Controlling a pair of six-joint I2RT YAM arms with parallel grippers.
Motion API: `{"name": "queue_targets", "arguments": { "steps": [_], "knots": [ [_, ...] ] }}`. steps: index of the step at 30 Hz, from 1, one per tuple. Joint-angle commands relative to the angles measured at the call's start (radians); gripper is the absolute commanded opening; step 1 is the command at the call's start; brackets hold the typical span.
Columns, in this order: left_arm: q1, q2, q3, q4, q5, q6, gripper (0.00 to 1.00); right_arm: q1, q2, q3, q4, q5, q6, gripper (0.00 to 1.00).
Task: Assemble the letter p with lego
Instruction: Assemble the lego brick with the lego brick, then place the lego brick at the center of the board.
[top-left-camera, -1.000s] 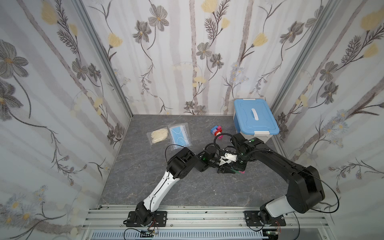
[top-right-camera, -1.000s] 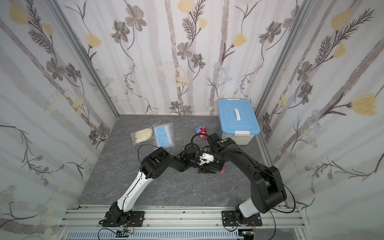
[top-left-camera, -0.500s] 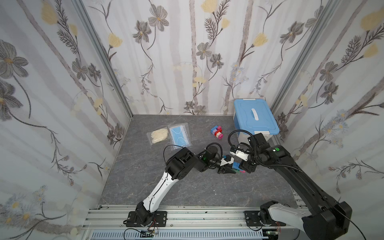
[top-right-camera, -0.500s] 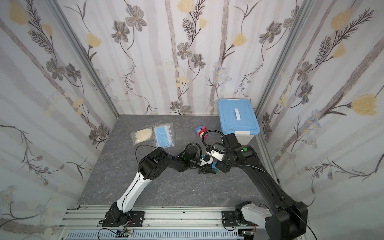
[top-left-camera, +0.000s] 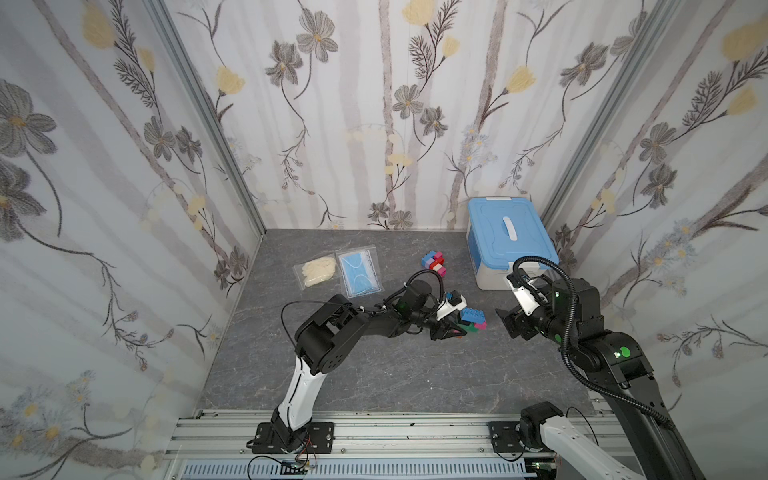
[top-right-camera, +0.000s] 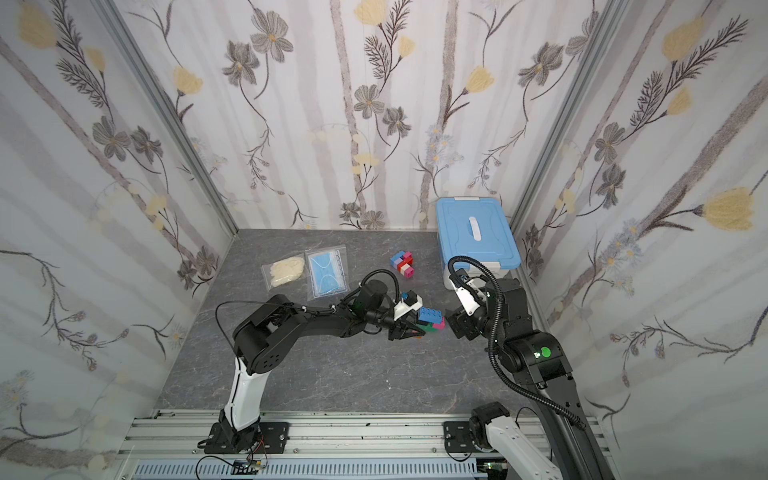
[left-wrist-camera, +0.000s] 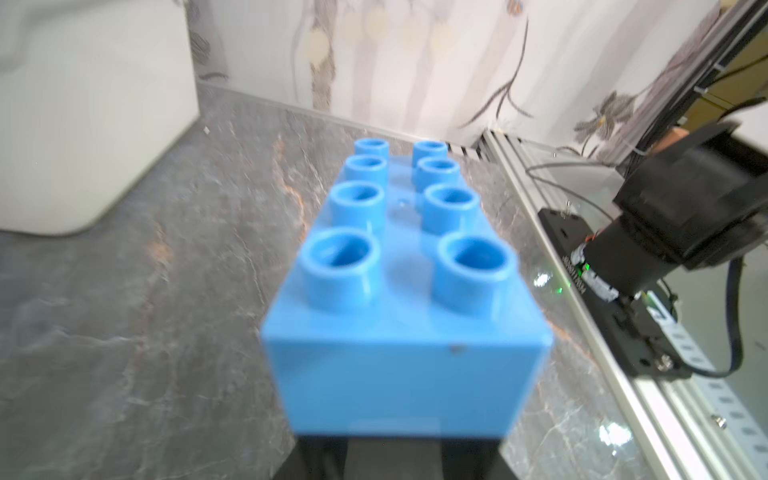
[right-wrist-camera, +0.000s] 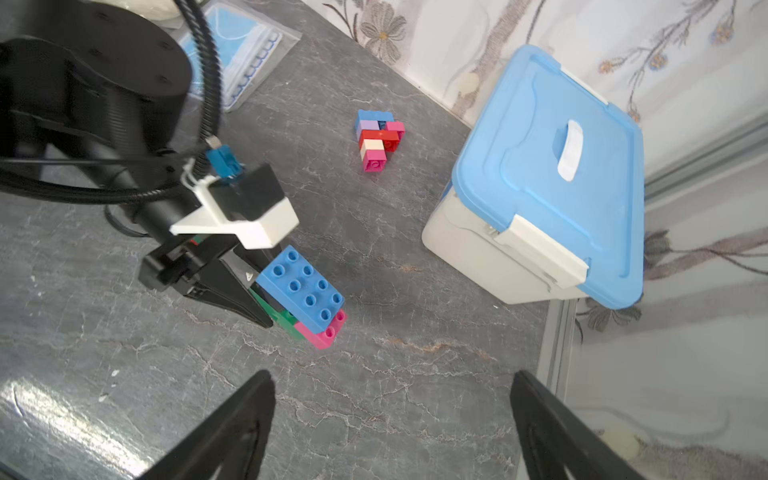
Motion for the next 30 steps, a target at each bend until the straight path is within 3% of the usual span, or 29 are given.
{"name": "queue_targets", "arguments": {
  "steps": [1, 4, 7, 12, 16, 20, 30],
  "knots": [
    [0.009, -0.082, 0.0, -0.146, -0.118, -0.14, 0.0, -0.029, 0.015, -0.007, 0.045, 0.027, 0.201, 0.92],
    [0.028, -0.144, 0.01, -0.272, -0.241, -0.258, 0.0, -0.085, 0.028, -0.025, 0.063, -0.035, 0.29, 0.93],
    [0.072, -0.184, -0.009, -0.297, -0.278, -0.394, 0.0, -0.155, 0.052, -0.035, 0.092, -0.109, 0.368, 0.94],
    [0.121, -0.193, 0.035, -0.412, -0.358, -0.464, 0.0, -0.227, 0.139, -0.027, 0.114, -0.189, 0.453, 0.94],
    [0.181, -0.115, 0.14, -0.513, -0.337, -0.581, 0.0, -0.245, 0.229, -0.028, 0.131, -0.225, 0.494, 0.94],
    [0.255, -0.013, 0.173, -0.409, -0.271, -0.733, 0.01, -0.247, 0.284, -0.049, 0.161, -0.249, 0.491, 0.94],
    [0.299, 0.208, 0.4, -0.439, -0.207, -0.781, 0.02, -0.247, 0.317, -0.056, 0.161, -0.228, 0.452, 0.93]
  ]
}}
